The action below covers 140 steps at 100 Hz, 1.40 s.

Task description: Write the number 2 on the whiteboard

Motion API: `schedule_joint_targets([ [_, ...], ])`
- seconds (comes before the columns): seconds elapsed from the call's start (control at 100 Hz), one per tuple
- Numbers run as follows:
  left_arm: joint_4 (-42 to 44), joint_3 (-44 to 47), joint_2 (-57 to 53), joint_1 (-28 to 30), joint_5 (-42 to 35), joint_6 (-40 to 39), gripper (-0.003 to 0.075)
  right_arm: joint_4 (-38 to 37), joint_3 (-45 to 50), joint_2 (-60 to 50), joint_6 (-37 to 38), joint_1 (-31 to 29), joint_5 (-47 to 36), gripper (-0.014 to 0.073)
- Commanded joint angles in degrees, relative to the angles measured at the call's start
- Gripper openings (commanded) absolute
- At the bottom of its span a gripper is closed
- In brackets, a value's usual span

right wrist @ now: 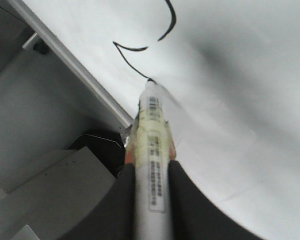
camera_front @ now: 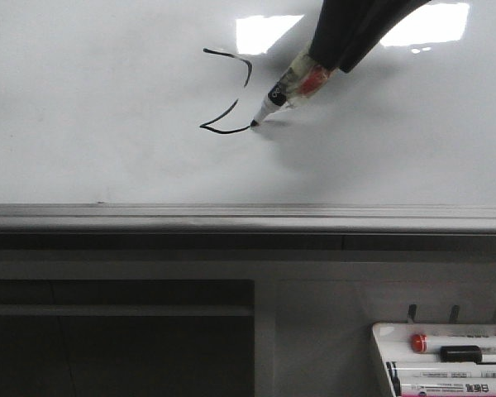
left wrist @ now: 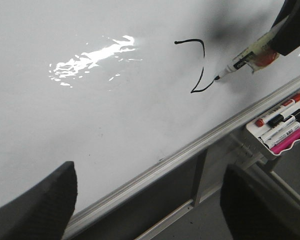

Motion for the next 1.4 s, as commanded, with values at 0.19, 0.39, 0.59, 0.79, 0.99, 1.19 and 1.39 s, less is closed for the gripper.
schedule_joint_targets([
  [0.19,-0.43,-2.06,0.01,0.03,-2.98,-0.14,0.0545,10.55,-3.91,-3.67,-6.66,0.08,10.51,0.0004],
  [0.39,-3.56,-4.64,1.84,0.03,2.76,6.97,0.0545,10.99,-4.85,-7.76,-11.15,0.88,11.07,0.0004],
  [0.59,-19.9,-4.87,5.64,0.03,5.33,24.95,0.0545,10.87,-4.85,-11.24,-18.35,3.28,11.07,0.0004],
  [0.79,-32.2,-5.14,10.25,0.03,5.84,40.43,0.0545,10.87,-4.85,-11.95,-31.4,7.83,11.07,0.0004],
  [0.99,-33.79,-7.87,15.41,-0.08,6.8,46.4,0.0545,10.87,-4.85,-11.95,-38.04,9.95,10.16,0.0004],
  [1.19,-36.1,-12.34,20.54,-4.84,6.89,51.32,0.0545,10.87,-4.85,-11.83,-38.12,9.95,9.45,0.0004],
  [1.39,-34.8,-15.36,25.25,-9.72,6.78,51.43,0.0545,10.75,-4.85,-11.83,-38.12,9.95,9.32,0.0004],
])
